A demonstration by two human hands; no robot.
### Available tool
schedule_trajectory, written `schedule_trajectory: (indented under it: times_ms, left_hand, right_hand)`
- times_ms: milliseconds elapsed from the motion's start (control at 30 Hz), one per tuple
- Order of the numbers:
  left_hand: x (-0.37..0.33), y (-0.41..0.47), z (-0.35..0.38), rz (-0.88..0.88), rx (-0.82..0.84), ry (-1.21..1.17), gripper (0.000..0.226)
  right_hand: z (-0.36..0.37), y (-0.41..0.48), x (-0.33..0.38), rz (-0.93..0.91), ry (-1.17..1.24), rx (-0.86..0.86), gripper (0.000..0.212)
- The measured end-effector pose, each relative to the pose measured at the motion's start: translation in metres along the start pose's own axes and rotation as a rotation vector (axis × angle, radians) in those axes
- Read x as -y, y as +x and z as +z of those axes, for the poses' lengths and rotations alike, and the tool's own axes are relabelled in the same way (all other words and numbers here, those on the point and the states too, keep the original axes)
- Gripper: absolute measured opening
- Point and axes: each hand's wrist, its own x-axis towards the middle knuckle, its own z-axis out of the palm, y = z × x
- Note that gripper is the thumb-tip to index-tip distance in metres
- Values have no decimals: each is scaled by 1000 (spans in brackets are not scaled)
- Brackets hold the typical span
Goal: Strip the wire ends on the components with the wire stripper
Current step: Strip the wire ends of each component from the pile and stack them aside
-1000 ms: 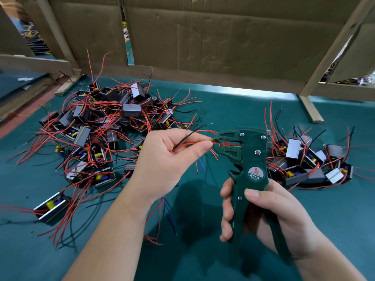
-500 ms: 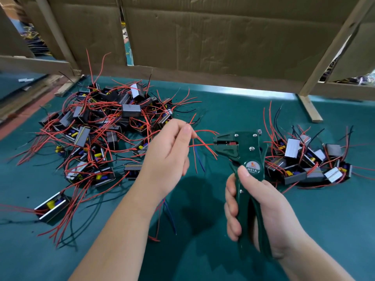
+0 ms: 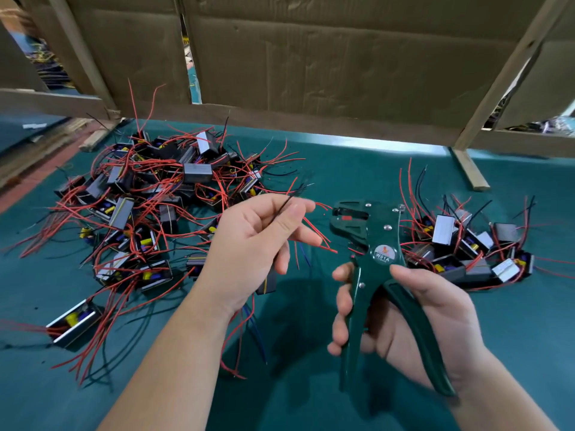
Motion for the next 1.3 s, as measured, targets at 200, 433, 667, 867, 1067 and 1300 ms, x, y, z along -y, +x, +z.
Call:
schedule_trajectory:
  times_ms: [200, 433, 667, 867, 1067, 1300]
  left_hand:
    - [-4, 0, -1, -107, 112, -38, 35]
    - [-5, -1, -4, -2, 61, -56, 30]
    - [-2, -2, 0, 19, 73, -13, 29]
    - [-7, 4, -21, 100, -123, -62, 28]
    - [-10, -1, -23, -63, 134, 30, 28]
    - [-14, -6, -16, -99, 334, 55, 24]
  right_hand:
    - [0, 0, -4, 58, 6, 131, 53]
    - [0, 2, -3, -15, 9, -3, 59]
    - [1, 2, -5, -85, 9, 205, 53]
    - [-4, 0, -6, -79, -37, 115, 55]
    - [-1, -1, -2, -29, -105, 139, 65]
    - [-3, -2, -4, 72, -64, 202, 61]
